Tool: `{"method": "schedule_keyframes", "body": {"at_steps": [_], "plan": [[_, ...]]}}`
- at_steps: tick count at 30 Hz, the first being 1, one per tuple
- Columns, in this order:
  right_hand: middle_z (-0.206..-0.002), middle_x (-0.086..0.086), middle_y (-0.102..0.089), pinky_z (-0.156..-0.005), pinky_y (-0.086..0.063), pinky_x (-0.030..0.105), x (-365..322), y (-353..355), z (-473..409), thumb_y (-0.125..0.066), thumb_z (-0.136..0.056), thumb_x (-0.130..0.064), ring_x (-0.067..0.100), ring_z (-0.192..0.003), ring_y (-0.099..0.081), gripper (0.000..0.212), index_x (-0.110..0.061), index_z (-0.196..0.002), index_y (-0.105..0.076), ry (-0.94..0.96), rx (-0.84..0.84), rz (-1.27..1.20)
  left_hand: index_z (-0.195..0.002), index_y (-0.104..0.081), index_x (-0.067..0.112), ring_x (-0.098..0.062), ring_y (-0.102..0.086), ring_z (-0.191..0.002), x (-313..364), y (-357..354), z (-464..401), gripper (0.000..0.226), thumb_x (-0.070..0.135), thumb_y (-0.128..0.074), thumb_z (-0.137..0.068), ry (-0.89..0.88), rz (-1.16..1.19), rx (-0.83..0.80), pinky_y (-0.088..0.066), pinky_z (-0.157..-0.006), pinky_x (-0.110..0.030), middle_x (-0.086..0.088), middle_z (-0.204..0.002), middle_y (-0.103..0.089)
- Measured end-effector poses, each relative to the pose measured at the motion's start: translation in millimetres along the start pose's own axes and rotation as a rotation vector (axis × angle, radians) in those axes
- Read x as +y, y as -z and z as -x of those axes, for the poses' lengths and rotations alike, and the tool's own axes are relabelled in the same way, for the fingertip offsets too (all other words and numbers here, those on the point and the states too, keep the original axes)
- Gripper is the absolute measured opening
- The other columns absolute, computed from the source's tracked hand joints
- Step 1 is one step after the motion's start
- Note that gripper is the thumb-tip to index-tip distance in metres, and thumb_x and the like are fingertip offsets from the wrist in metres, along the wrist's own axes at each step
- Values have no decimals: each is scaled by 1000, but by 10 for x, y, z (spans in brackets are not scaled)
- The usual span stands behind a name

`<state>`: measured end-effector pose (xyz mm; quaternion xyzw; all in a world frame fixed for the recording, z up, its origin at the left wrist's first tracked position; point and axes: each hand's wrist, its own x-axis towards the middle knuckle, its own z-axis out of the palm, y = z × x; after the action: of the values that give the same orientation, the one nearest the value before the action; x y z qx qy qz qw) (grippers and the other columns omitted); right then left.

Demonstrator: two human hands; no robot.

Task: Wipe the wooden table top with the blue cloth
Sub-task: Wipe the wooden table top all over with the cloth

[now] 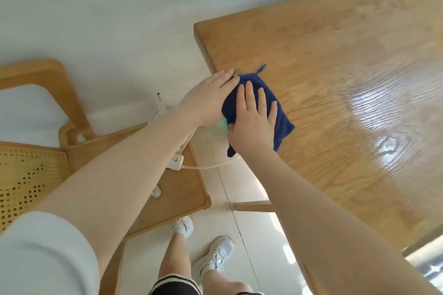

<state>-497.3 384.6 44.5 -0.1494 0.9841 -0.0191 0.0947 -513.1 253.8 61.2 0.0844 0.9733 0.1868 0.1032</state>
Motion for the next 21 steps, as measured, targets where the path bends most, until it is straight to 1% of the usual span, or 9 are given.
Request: {"method": "schedule_keyframes", "body": {"at_steps": [3,6,8,10,12,14,16,18,21], "plan": [[-158,1,-6,-115,-8,49,144,-69,408,-56,-85,-17,27,-145,-8,82,-16,-149,-4,37,36,61,-150,-7,14,-15,-5,-145,53,32,21,72,1,-44,-89,34,23,-37,-11,-114,-25,-1,-159,-4],[-149,6,-36,-107,-31,50,367,-159,904,-70,-65,-7,30,-135,-37,88,-11,-143,-30,148,103,94,-150,-1,16,-11,0,-145,92,37,40,77,-1,-42,-87,80,18,-46,-16,-114,-28,2,-159,3],[-145,5,-43,-103,-36,49,464,-215,980,-77,-55,-9,29,-130,-44,95,-11,-140,-35,155,69,116,-150,-1,15,-12,4,-145,144,19,39,76,2,-41,-87,111,-2,-51,-17,-114,-31,1,-159,8],[-147,3,-40,-106,-34,48,452,-173,831,-78,-60,-16,28,-133,-40,93,-14,-142,-34,131,88,99,-150,-3,11,-16,3,-146,206,-5,55,75,4,-42,-87,134,4,-50,-12,-116,-30,-3,-158,7],[-156,1,-20,-113,-18,47,368,-88,576,-66,-78,-22,26,-143,-20,84,-17,-148,-18,109,49,26,-149,-8,8,-20,0,-146,239,-33,99,72,6,-45,-87,99,9,-55,-8,-116,-30,-7,-158,3],[-158,-1,-5,-116,-5,45,281,-52,433,-55,-87,-24,23,-145,-5,80,-19,-149,-5,89,21,-6,-149,-13,8,-21,-5,-146,263,-59,189,69,7,-48,-89,45,5,-12,-9,-116,-29,-8,-158,-2],[-158,1,-11,-115,-9,45,285,-76,529,-58,-86,-23,24,-145,-11,80,-15,-149,-9,66,47,4,-149,-15,9,-19,-12,-145,306,-70,268,69,2,-47,-88,44,72,105,-14,-114,-27,-6,-158,-6],[-153,5,-27,-112,-22,46,404,-171,848,-67,-79,-20,26,-140,-27,82,-9,-146,-22,43,102,46,-149,-19,9,-17,-16,-144,368,-64,334,70,-4,-44,-84,64,132,182,-16,-113,-23,-3,-158,-10],[-148,9,-37,-110,-23,45,642,-267,1306,-77,-66,-17,28,-135,-37,89,-6,-142,-31,90,60,78,-146,-27,7,-20,-13,-145,467,-113,383,64,-4,-42,-85,-8,79,78,-11,-115,-27,-7,-157,-14]]}}
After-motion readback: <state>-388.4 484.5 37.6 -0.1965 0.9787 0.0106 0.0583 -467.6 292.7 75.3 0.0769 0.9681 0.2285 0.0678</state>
